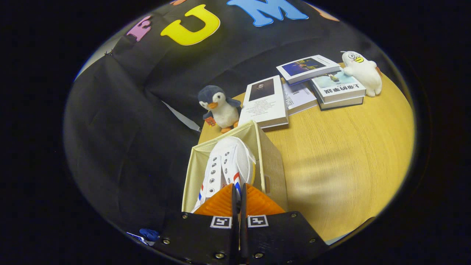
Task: Open the storage box then place both shoes into the box .Put the left shoe in first, then the right shoe, with the right side of both shoes facing outward in a uniform manner.
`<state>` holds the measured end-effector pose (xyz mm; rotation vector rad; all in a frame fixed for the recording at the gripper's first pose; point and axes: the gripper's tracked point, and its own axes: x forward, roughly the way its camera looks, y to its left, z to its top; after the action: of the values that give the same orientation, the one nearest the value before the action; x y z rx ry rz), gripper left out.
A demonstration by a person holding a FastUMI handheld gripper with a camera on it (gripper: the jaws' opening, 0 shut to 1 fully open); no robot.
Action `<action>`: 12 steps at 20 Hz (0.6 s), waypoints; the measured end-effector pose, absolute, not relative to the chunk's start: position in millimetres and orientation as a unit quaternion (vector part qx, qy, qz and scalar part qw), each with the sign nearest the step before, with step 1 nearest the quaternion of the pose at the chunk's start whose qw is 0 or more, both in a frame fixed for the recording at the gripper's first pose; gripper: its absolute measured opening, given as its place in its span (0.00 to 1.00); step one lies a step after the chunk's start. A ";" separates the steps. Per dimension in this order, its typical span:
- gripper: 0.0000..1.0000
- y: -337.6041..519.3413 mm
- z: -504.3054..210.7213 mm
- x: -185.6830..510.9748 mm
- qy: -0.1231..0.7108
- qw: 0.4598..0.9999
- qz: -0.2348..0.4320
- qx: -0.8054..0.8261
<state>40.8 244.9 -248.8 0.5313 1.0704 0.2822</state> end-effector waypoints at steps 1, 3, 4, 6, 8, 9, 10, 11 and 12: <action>0.02 245.8 -254.3 37.7 0.505 0.819 0.129 0.239; 0.23 259.1 -244.5 42.4 0.482 0.825 0.145 0.257; 0.31 261.1 -238.4 46.3 0.470 0.830 0.152 0.261; 0.76 258.2 -229.7 49.1 0.452 0.844 0.156 0.241; 0.98 246.2 -221.0 48.0 0.436 0.864 0.150 0.203; 0.97 247.4 -212.7 45.9 0.427 0.870 0.152 0.194; 0.97 243.9 -205.2 44.3 0.418 0.875 0.150 0.192; 0.98 238.6 -197.1 43.9 0.408 0.881 0.144 0.193; 0.98 231.1 -187.8 45.2 0.396 0.887 0.137 0.197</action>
<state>45.2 231.1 -187.8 0.4089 0.8231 0.2840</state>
